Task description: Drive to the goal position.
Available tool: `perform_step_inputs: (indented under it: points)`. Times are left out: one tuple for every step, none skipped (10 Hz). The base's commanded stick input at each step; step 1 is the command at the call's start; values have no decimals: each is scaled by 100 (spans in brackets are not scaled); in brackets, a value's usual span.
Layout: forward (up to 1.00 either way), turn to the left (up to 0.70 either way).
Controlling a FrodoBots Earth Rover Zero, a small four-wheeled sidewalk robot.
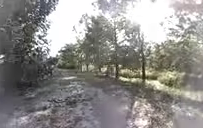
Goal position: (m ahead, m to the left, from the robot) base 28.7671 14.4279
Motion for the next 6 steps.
perform_step_inputs:
  points:
    - [85,0]
    - [85,0]
    - [85,0]
    - [85,1]
    - [85,26]
    - [85,34]
